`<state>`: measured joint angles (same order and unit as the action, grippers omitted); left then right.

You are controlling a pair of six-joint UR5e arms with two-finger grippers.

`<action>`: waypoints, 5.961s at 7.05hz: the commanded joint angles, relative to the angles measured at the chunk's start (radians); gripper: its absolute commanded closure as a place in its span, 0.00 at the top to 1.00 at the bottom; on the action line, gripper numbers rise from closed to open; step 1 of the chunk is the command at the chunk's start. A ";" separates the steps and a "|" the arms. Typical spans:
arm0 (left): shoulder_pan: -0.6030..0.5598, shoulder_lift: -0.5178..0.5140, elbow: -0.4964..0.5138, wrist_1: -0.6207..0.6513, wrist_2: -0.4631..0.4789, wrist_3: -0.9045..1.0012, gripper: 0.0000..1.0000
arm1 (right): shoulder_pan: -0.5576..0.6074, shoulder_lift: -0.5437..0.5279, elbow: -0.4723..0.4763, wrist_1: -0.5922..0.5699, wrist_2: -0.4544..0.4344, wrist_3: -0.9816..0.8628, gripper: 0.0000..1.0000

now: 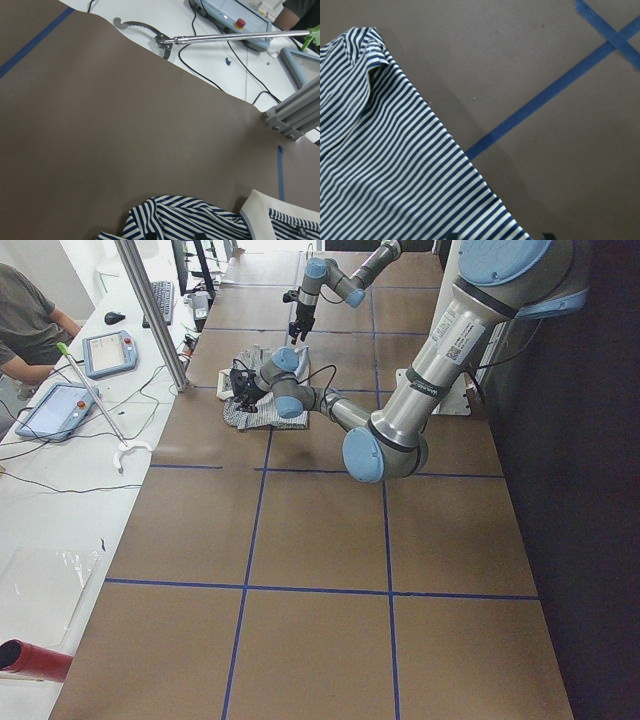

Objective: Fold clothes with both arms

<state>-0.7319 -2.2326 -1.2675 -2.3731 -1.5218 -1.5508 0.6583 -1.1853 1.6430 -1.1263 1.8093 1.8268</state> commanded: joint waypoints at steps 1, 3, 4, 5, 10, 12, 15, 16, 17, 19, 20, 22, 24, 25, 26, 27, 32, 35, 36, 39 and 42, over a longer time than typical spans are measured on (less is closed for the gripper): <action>0.006 0.008 -0.007 0.003 0.000 -0.014 0.37 | -0.032 -0.013 0.000 0.014 -0.033 0.019 0.65; 0.006 0.010 -0.007 0.005 0.002 -0.014 0.37 | -0.049 -0.016 -0.009 0.013 -0.047 0.019 0.51; 0.006 0.008 -0.007 0.005 0.002 -0.015 0.37 | -0.049 -0.025 -0.008 0.011 -0.045 0.019 0.09; 0.006 0.008 -0.007 0.006 0.002 -0.020 0.38 | -0.051 -0.051 0.018 0.016 -0.044 0.019 0.00; 0.008 0.016 -0.015 0.009 0.000 -0.020 0.38 | -0.195 -0.229 0.342 0.002 -0.050 0.265 0.00; 0.008 0.024 -0.016 0.003 0.000 -0.022 0.38 | -0.177 -0.185 0.275 0.000 -0.114 0.250 0.37; 0.008 0.024 -0.030 0.006 0.002 -0.022 0.38 | -0.103 -0.024 0.057 0.000 -0.150 0.247 0.57; 0.009 0.024 -0.032 0.008 0.002 -0.023 0.38 | -0.092 -0.025 0.049 0.000 -0.148 0.244 0.62; 0.009 0.024 -0.038 0.009 0.003 -0.023 0.38 | -0.092 -0.025 0.032 0.000 -0.146 0.244 0.64; 0.009 0.024 -0.043 0.011 0.003 -0.023 0.38 | -0.085 -0.028 0.031 0.000 -0.142 0.220 0.64; 0.009 0.024 -0.043 0.011 0.003 -0.023 0.38 | -0.083 -0.030 0.031 0.000 -0.140 0.218 0.64; 0.009 0.024 -0.043 0.011 0.003 -0.025 0.38 | -0.082 -0.037 0.032 0.000 -0.139 0.218 0.65; 0.009 0.024 -0.043 0.012 0.003 -0.025 0.38 | -0.080 -0.039 0.031 -0.001 -0.139 0.218 0.72; 0.009 0.024 -0.043 0.012 0.003 -0.037 0.38 | -0.082 -0.046 0.023 -0.001 -0.140 0.218 0.72; 0.009 0.024 -0.043 0.012 0.003 -0.037 0.38 | -0.083 -0.048 0.018 -0.001 -0.142 0.218 0.72; 0.009 0.024 -0.043 0.012 0.003 -0.037 0.38 | -0.085 -0.047 0.015 -0.001 -0.143 0.218 0.70; 0.009 0.024 -0.043 0.012 0.003 -0.043 0.37 | -0.089 -0.039 0.029 -0.017 -0.143 0.218 0.00; 0.011 0.024 -0.065 0.014 0.000 -0.054 0.37 | -0.126 -0.123 0.139 -0.017 -0.145 0.219 0.00; 0.012 0.046 -0.131 0.015 -0.004 -0.057 0.37 | -0.182 -0.248 0.272 -0.017 -0.130 0.218 0.00; 0.029 0.142 -0.309 0.012 -0.175 -0.057 0.36 | -0.396 -0.487 0.543 -0.015 0.038 0.227 0.00; 0.063 0.255 -0.475 0.015 -0.310 -0.153 0.37 | -0.511 -0.496 0.560 -0.013 0.134 0.238 0.99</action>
<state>-0.6932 -2.0283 -1.6770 -2.3590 -1.7875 -1.6372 0.1923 -1.6724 2.1984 -1.1400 1.9287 2.0575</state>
